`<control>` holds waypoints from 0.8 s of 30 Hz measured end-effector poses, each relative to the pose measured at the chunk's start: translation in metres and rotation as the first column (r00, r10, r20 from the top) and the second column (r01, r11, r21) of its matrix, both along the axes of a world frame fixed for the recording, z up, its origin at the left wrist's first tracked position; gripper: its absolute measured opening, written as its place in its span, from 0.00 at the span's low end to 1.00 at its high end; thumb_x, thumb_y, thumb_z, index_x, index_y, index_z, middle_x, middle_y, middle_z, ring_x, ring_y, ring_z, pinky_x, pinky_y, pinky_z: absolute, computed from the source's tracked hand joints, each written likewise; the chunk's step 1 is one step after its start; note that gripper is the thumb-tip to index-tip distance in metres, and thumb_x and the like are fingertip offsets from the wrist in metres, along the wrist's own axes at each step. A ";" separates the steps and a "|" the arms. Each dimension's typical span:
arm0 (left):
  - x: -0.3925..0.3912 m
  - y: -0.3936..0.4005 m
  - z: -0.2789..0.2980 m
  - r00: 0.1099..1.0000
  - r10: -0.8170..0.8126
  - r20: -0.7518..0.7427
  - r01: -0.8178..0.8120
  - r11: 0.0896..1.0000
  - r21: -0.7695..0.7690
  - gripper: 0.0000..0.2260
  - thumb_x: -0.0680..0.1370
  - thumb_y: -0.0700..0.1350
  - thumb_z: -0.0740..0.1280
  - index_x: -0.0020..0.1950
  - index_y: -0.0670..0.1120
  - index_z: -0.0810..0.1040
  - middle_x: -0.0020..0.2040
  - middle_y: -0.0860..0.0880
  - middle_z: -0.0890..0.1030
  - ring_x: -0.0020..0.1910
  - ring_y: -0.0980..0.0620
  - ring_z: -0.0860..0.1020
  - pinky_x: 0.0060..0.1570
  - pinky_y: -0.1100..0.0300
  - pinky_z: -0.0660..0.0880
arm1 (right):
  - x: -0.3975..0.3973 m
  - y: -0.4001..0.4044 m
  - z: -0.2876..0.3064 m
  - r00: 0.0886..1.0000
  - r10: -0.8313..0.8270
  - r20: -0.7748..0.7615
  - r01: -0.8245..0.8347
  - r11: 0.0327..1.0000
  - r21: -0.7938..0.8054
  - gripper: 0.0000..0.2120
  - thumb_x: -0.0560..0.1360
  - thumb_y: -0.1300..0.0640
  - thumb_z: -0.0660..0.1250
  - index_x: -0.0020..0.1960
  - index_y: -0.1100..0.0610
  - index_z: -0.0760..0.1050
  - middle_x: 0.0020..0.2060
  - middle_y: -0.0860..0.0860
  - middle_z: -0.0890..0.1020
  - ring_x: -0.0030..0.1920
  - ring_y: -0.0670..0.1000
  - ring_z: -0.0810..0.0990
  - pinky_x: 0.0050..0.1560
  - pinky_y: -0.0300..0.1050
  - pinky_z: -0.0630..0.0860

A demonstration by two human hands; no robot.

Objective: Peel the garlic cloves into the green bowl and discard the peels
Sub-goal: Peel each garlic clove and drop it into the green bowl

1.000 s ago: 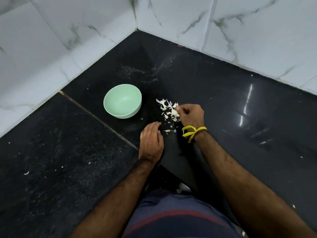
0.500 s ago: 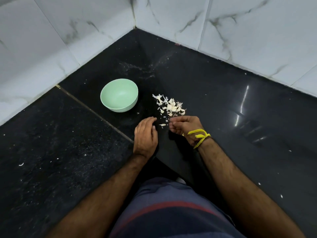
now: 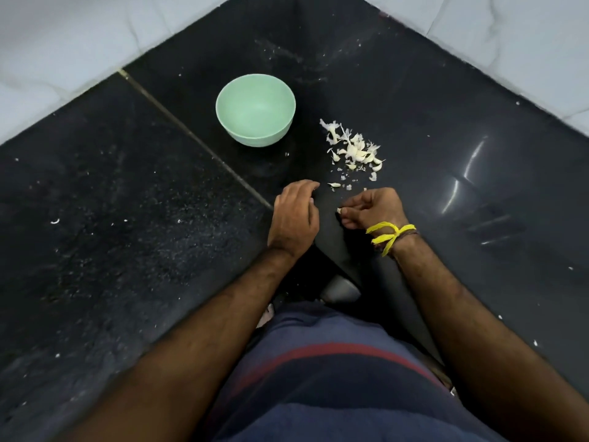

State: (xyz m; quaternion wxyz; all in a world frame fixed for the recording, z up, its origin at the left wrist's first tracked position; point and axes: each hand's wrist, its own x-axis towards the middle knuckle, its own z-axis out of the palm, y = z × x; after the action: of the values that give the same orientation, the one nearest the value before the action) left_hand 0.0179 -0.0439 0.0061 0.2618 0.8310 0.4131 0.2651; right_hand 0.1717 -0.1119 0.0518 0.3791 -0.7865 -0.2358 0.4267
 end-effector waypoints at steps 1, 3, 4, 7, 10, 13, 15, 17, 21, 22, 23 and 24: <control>0.001 -0.001 0.001 1.000 -0.011 -0.010 0.011 1.000 0.011 0.18 0.76 0.38 0.60 0.63 0.40 0.78 0.62 0.42 0.80 0.62 0.42 0.76 0.61 0.48 0.71 | -0.001 0.002 0.000 1.000 0.006 0.028 -0.005 1.000 -0.028 0.07 0.71 0.68 0.74 0.47 0.70 0.80 0.34 0.60 0.83 0.31 0.52 0.82 0.39 0.46 0.84; 0.001 -0.002 0.003 1.000 -0.023 -0.022 0.024 0.999 0.033 0.20 0.75 0.41 0.57 0.63 0.40 0.78 0.62 0.42 0.80 0.62 0.42 0.76 0.60 0.47 0.72 | -0.002 0.007 0.001 0.989 0.061 0.134 -0.050 0.995 -0.083 0.04 0.70 0.66 0.76 0.43 0.65 0.82 0.34 0.59 0.84 0.33 0.53 0.83 0.41 0.48 0.84; 0.001 -0.001 0.003 0.999 -0.021 -0.024 0.022 0.999 0.038 0.20 0.75 0.42 0.56 0.63 0.39 0.79 0.62 0.42 0.80 0.62 0.41 0.77 0.59 0.47 0.72 | -0.003 0.010 0.004 0.971 0.111 0.210 -0.088 0.990 -0.114 0.03 0.69 0.64 0.77 0.40 0.60 0.83 0.34 0.56 0.84 0.34 0.51 0.83 0.42 0.46 0.83; 0.001 -0.001 0.002 0.999 -0.012 -0.035 0.014 0.999 0.038 0.21 0.74 0.42 0.55 0.63 0.40 0.79 0.62 0.42 0.80 0.62 0.41 0.77 0.59 0.47 0.72 | -0.007 0.018 0.011 0.904 0.225 0.363 -0.153 0.964 -0.216 0.08 0.69 0.60 0.75 0.33 0.51 0.82 0.34 0.51 0.84 0.37 0.48 0.82 0.45 0.39 0.78; 0.002 0.000 0.002 0.998 -0.024 -0.050 0.026 0.999 0.038 0.22 0.74 0.42 0.55 0.63 0.39 0.79 0.62 0.42 0.80 0.63 0.42 0.77 0.59 0.47 0.72 | -0.012 0.023 0.015 0.898 0.224 0.378 -0.127 0.956 -0.266 0.07 0.70 0.60 0.74 0.35 0.50 0.82 0.36 0.51 0.83 0.39 0.48 0.81 0.44 0.36 0.75; 0.002 0.000 0.002 0.997 -0.031 -0.068 0.033 0.999 0.031 0.22 0.73 0.42 0.55 0.63 0.39 0.79 0.62 0.42 0.80 0.63 0.41 0.77 0.59 0.46 0.73 | -0.011 0.026 0.017 0.910 0.208 0.359 -0.111 0.956 -0.273 0.05 0.69 0.60 0.76 0.36 0.52 0.83 0.36 0.52 0.83 0.38 0.48 0.81 0.46 0.37 0.77; 0.002 0.001 0.002 0.997 -0.033 -0.072 0.035 0.999 0.027 0.22 0.73 0.42 0.55 0.63 0.39 0.79 0.62 0.42 0.80 0.63 0.41 0.77 0.59 0.46 0.73 | -0.009 0.028 0.019 0.918 0.198 0.343 -0.102 0.955 -0.279 0.03 0.67 0.60 0.78 0.39 0.55 0.85 0.36 0.53 0.83 0.37 0.48 0.80 0.47 0.39 0.79; 0.002 0.000 0.003 0.996 -0.040 -0.081 0.042 0.999 0.022 0.22 0.74 0.41 0.55 0.63 0.39 0.79 0.62 0.42 0.80 0.63 0.42 0.77 0.59 0.46 0.73 | -0.010 0.030 0.020 0.908 0.196 0.369 -0.089 0.954 -0.288 0.05 0.67 0.61 0.78 0.42 0.56 0.85 0.38 0.53 0.83 0.38 0.48 0.80 0.47 0.40 0.78; 0.002 0.000 0.002 0.993 -0.039 -0.110 0.042 0.999 0.022 0.21 0.74 0.41 0.56 0.63 0.40 0.78 0.62 0.42 0.79 0.63 0.42 0.76 0.59 0.46 0.72 | -0.019 0.033 0.020 0.885 0.200 0.421 -0.078 0.954 -0.290 0.03 0.68 0.62 0.75 0.39 0.55 0.85 0.42 0.56 0.85 0.45 0.54 0.84 0.52 0.44 0.80; 0.002 0.001 0.002 0.993 -0.037 -0.111 0.040 0.999 0.022 0.21 0.74 0.41 0.56 0.63 0.40 0.79 0.62 0.42 0.80 0.62 0.42 0.76 0.58 0.47 0.72 | -0.022 0.033 0.021 0.876 0.219 0.430 -0.091 0.950 -0.298 0.04 0.69 0.62 0.74 0.37 0.54 0.84 0.42 0.57 0.85 0.46 0.56 0.84 0.53 0.46 0.80; 0.002 0.001 0.002 0.993 -0.037 -0.113 0.040 0.999 0.023 0.21 0.74 0.41 0.56 0.63 0.40 0.79 0.62 0.42 0.80 0.62 0.42 0.77 0.58 0.47 0.72 | -0.025 0.033 0.020 0.863 0.243 0.443 -0.106 0.944 -0.313 0.05 0.70 0.62 0.72 0.38 0.54 0.83 0.44 0.58 0.85 0.48 0.58 0.83 0.54 0.49 0.80; 0.002 0.001 0.001 0.992 -0.039 -0.117 0.042 0.999 0.023 0.21 0.74 0.41 0.55 0.63 0.40 0.79 0.62 0.42 0.80 0.62 0.42 0.77 0.59 0.47 0.72 | -0.027 0.032 0.019 0.842 0.274 0.465 -0.121 0.936 -0.332 0.04 0.71 0.62 0.70 0.41 0.56 0.83 0.46 0.59 0.84 0.49 0.61 0.83 0.55 0.50 0.80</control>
State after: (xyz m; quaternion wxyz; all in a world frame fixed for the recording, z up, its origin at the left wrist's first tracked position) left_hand 0.0197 -0.0427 0.0074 0.2319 0.8565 0.4074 0.2159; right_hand 0.1443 -0.0802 0.0710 0.1386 -0.8883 -0.3422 0.2730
